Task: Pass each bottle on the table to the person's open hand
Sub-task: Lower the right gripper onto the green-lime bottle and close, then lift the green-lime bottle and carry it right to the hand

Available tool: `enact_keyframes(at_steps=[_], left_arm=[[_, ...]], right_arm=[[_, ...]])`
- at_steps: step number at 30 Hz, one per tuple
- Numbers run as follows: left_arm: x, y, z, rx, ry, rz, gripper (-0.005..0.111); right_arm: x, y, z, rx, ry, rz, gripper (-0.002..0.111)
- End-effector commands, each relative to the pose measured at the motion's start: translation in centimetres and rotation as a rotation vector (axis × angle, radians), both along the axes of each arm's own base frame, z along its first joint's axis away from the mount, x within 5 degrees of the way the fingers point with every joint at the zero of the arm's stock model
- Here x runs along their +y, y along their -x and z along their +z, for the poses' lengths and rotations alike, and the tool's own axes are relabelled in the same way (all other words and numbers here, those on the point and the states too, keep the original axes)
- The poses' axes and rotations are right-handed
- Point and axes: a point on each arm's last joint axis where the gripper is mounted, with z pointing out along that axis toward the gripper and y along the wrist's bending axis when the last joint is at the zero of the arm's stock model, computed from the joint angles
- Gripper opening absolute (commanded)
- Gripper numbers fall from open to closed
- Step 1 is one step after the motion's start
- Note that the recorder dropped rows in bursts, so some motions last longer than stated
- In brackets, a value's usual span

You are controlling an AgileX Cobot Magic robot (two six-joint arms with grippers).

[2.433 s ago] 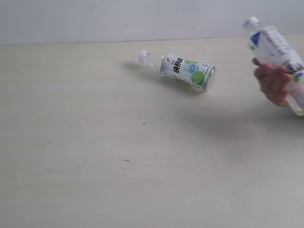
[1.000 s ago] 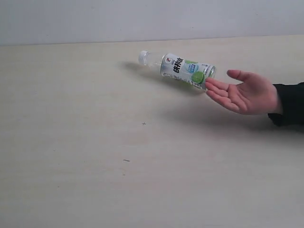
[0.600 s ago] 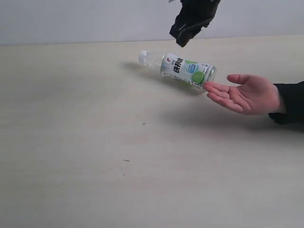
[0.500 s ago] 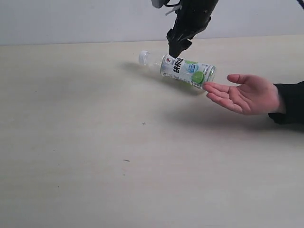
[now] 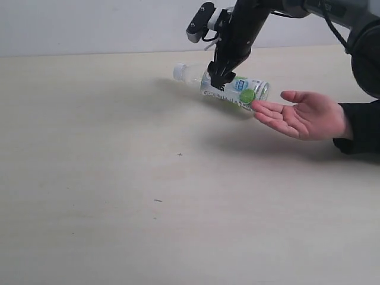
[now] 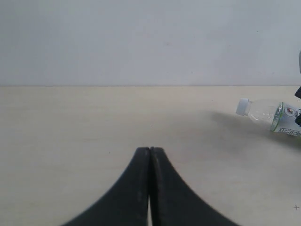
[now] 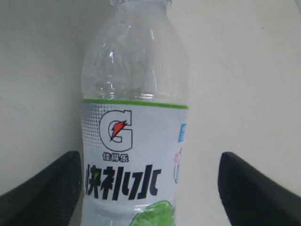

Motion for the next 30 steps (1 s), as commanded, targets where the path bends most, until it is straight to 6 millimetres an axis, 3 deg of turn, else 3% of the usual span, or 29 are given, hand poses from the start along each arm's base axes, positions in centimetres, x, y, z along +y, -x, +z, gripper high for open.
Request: enact_keyframes(at_steps=[1,10,12,14,15,20,30], left_arm=[[0.0,0.1,0.0,-0.005,0.000,0.002,0.000],[0.0,0.1,0.0,-0.005,0.000,0.002,0.000],[0.0,0.1,0.0,-0.005,0.000,0.002,0.000],[0.0,0.1,0.0,-0.005,0.000,0.002,0.000],[0.0,0.1,0.0,-0.005,0.000,0.002,0.000],[0.0,0.1,0.0,-0.005,0.000,0.002,0.000],[0.0,0.1,0.0,-0.005,0.000,0.002,0.000]], right_arm=[[-0.1,-0.3,-0.5,-0.011,0.008,0.008,0.075],[0.0,-0.5,-3.8,0.038,0.043,0.032,0.070],[0.0,-0.6,-3.7,0.018,0.034,0.031,0.059],[0.1,-0.7,-3.0,0.001,0.025,0.030,0.040],[0.1,-0.6,-2.3,-0.011,0.019,0.030,0.030],[0.0,-0.4,0.6,-0.029,-0.041,-0.066,0.002],[-1.1,1.6,9.8,-0.038,-0.223,-0.365,0.000]])
